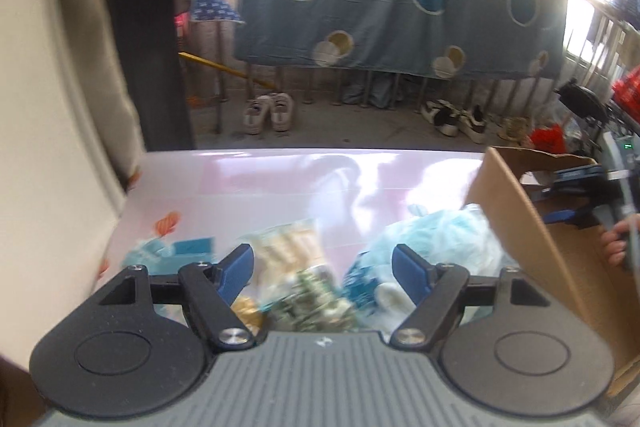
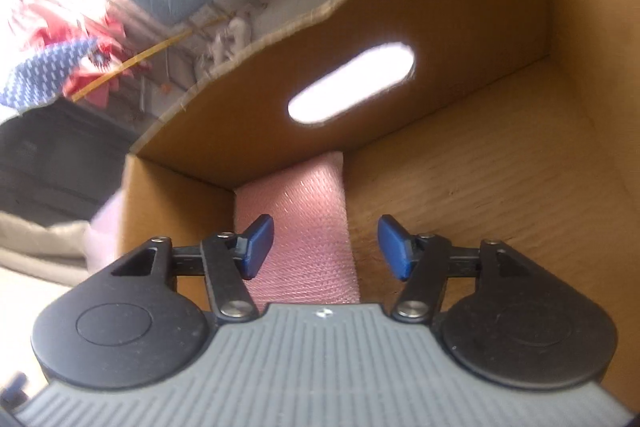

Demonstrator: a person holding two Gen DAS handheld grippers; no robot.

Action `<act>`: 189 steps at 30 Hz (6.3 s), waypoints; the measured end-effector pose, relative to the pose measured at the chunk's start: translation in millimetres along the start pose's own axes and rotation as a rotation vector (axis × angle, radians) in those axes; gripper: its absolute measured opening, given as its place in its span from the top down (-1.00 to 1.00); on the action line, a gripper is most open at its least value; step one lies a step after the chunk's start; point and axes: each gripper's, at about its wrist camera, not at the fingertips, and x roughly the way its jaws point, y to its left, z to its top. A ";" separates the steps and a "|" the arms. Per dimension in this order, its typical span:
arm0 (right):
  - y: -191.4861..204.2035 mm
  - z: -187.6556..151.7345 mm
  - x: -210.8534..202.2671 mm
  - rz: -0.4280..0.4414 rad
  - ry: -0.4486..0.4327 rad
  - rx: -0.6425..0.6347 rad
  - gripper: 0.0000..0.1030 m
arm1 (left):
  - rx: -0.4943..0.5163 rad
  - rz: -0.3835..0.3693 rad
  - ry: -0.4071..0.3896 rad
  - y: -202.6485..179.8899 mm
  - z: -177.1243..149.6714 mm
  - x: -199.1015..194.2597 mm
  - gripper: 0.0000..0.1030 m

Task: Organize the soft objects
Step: 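Grasp the clear bag of yellow pads with the right tool, then lower the clear bag into the cardboard box beside the sponge and release, then grasp the blue band-aid box upright with the right tool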

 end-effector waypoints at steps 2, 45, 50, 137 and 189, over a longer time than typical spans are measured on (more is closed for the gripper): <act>-2.2 -1.1 -16.5 0.035 -0.032 0.047 -0.22 | -0.020 0.031 -0.004 16.2 -8.2 -9.6 -0.51; 256.2 -99.3 178.9 0.252 0.508 -0.154 0.21 | -0.393 -0.026 0.443 72.1 11.2 216.2 0.55; 249.6 -100.6 182.8 0.246 0.490 -0.145 0.53 | -0.372 -0.005 0.423 67.2 15.7 211.9 0.71; 219.5 -141.4 -43.1 0.495 0.303 -0.203 -0.02 | 0.022 0.056 -0.052 51.5 -57.3 -26.6 -0.70; 286.6 -205.9 164.6 0.474 0.634 -0.117 0.53 | -0.037 -0.005 0.377 120.5 -42.8 138.1 -0.43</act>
